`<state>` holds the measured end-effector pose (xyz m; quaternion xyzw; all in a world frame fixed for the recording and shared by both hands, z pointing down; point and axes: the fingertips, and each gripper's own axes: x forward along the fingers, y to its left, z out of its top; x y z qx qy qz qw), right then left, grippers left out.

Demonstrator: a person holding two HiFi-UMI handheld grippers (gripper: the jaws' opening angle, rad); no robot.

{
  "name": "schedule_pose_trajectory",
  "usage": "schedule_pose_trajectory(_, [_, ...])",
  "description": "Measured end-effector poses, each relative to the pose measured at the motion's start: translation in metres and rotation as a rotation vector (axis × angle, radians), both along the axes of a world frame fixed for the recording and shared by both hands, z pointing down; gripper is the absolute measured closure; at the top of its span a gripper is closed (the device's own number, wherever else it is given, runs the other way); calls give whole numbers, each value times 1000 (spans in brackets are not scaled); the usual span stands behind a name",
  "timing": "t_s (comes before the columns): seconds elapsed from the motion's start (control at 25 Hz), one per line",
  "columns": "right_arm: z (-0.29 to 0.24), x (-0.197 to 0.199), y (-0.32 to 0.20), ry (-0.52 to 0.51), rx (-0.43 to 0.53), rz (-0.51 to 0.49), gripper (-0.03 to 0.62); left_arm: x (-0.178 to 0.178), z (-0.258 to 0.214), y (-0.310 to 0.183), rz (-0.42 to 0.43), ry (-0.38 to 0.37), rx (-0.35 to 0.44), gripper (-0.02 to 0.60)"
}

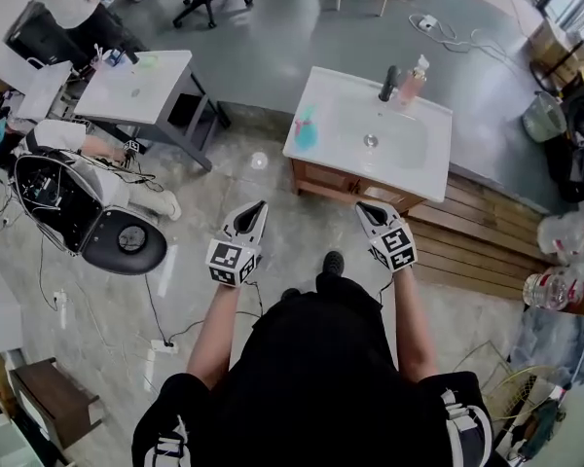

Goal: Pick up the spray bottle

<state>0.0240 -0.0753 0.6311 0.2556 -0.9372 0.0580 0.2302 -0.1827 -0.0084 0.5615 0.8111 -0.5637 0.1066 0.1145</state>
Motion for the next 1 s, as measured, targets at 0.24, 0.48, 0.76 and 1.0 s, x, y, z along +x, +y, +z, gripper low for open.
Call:
schedule_pose_trajectory(0.24, [3,6,-43,-15,-14,-65,579,12,0,-31,-70,-12,-10,557])
schedule_pose_trajectory(0.48, [5,16,-80,-27,-10,-106,579,25,1,-60,-113,-20,-7,557])
schedule_pose_trajectory(0.76, [4,33,-112,-39,-10,-128,579,39,-4,-86,-152,-27,11,557])
schedule_pose_trajectory(1.0, [6,45,-127,-50,-8,-143,579,49,-2,-97,-174,-35,20,557])
